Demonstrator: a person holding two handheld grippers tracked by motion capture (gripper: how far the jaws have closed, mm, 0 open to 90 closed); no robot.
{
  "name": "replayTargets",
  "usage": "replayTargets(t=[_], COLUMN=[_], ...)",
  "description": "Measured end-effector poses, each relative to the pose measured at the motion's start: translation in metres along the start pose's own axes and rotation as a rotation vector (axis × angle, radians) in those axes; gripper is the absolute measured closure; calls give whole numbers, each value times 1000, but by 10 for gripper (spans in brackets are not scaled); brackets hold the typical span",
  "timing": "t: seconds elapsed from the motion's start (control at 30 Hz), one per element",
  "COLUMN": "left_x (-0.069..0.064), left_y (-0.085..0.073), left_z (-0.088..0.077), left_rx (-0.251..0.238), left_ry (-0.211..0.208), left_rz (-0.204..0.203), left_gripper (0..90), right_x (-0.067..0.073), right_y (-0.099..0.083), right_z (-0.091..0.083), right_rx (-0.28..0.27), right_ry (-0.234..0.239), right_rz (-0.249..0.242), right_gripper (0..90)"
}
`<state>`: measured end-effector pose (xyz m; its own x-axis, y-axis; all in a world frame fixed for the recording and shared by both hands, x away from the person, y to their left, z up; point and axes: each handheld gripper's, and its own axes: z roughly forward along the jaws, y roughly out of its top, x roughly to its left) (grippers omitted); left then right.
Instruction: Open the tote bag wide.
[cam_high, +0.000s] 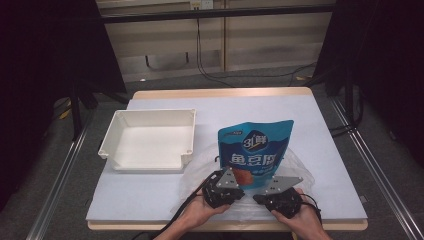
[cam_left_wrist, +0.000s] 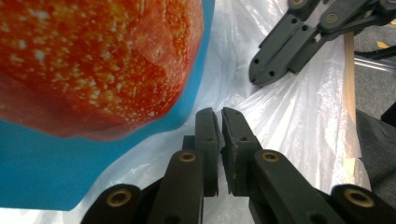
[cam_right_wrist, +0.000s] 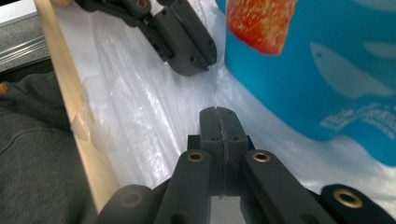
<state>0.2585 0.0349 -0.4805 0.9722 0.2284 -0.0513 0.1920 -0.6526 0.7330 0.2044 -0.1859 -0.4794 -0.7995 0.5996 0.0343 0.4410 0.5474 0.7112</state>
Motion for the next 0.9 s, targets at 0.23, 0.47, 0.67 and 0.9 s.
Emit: replayTargets(t=[0.23,0.47,0.67,0.9], left_x=[4,9,9,14], left_y=[-7,-10,-10,-2], left_z=[-8,-16,-24,-48], left_rx=[9,48,12,-81], left_ry=[1,-34,-63,-55], left_rz=[-29,-26,-56,-79], left_gripper=[858,879,858,780], right_x=[1,3,-5,-7], right_y=[-10,-12,-10,-10], right_z=[-12,-15,-23,-36], right_rx=[8,16,-79,-181], right_ry=[-11,-24,-6,-6], right_rz=[17,21,78,112], right_gripper=[900,900,900,900])
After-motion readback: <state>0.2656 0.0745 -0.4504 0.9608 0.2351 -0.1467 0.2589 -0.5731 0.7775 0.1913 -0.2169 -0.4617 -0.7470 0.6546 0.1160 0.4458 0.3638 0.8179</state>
